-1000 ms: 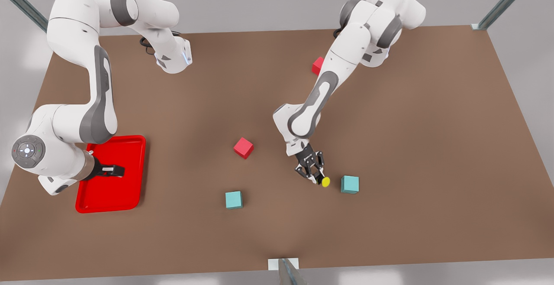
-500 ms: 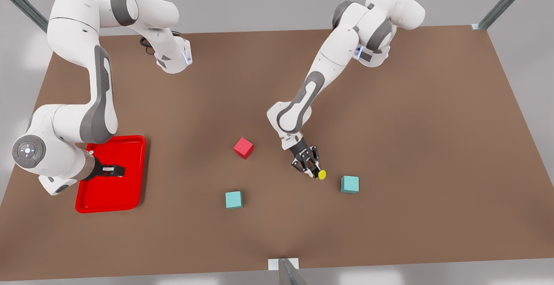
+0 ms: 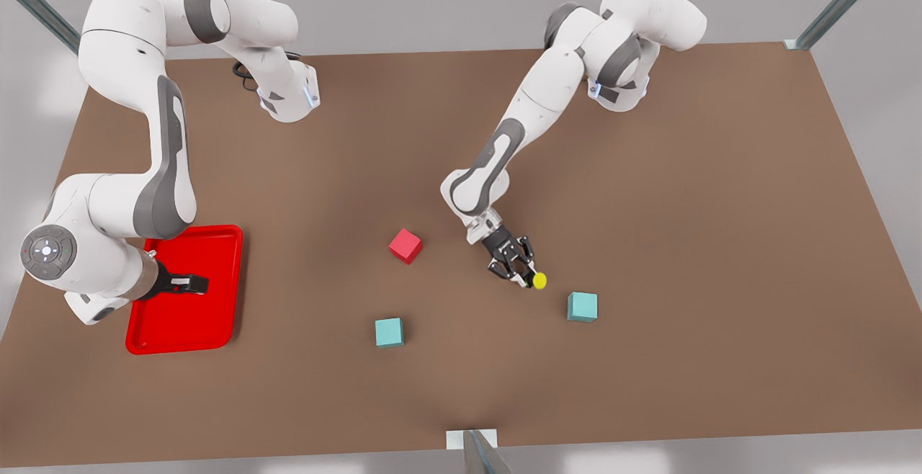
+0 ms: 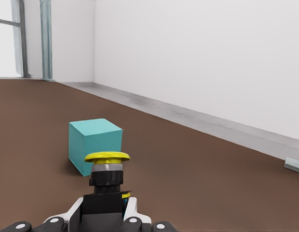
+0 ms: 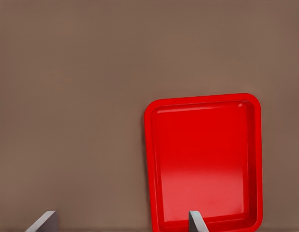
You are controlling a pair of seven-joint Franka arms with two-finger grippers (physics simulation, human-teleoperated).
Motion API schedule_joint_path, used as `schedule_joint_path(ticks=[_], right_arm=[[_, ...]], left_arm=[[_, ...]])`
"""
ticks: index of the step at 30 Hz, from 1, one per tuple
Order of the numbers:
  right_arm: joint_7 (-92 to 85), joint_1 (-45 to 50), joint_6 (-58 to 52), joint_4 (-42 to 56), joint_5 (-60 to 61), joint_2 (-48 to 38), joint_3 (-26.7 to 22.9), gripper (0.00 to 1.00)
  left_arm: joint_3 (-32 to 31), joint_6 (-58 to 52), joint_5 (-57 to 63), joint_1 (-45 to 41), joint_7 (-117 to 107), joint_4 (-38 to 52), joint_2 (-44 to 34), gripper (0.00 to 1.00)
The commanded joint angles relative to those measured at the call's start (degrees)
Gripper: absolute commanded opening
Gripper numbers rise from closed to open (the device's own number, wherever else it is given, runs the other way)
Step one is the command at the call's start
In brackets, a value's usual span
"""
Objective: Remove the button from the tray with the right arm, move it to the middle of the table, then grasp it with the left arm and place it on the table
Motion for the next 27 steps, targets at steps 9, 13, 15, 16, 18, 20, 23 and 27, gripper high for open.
schedule_joint_path(ticks=[9,13,15,16,18,20,23,27], right_arm=[[0.0,0.2,-0.2,-0.1,0.0,-0.3,0.0,1.0],[-0.1,0.0,0.0,-0.1,0.0,-0.1,0.0,1.0],[-0.1,0.0,0.0,-0.1,0.0,-0.1,-0.1,1.0],[-0.1,0.0,0.0,-0.1,0.0,0.0,0.0,1.0],[-0.1,-0.1,0.0,-0.1,0.0,0.0,0.0,1.0],[-0.3,-0.1,0.0,-0.1,0.0,0.0,0.0,1.0],[-0.2,0.0,0.0,-0.1,0.0,0.0,0.0,1.0],[-0.1,0.2,-0.3,-0.1,0.0,-0.1,0.0,1.0]], left_arm=[[-0.1,-3.5,0.4,-1.5,-1.3,0.3,1.9,0.37],[-0.2,-3.4,-0.2,-1.8,-1.3,0.4,2.2,0.37],[-0.2,-3.4,-0.3,-2.0,-1.3,0.4,2.2,0.37],[-0.2,-3.4,-0.7,-2.2,-1.3,0.5,2.2,0.37],[-0.2,-3.4,-1.2,-2.8,-1.3,0.6,2.2,0.37],[-0.4,-3.4,-1.8,-3.1,-1.3,0.8,2.2,0.38],[-0.5,-3.3,-2.0,-3.2,-1.4,0.8,2.3,0.39],[-0.5,-3.3,-2.6,-3.7,-1.5,0.8,2.3,0.44]])
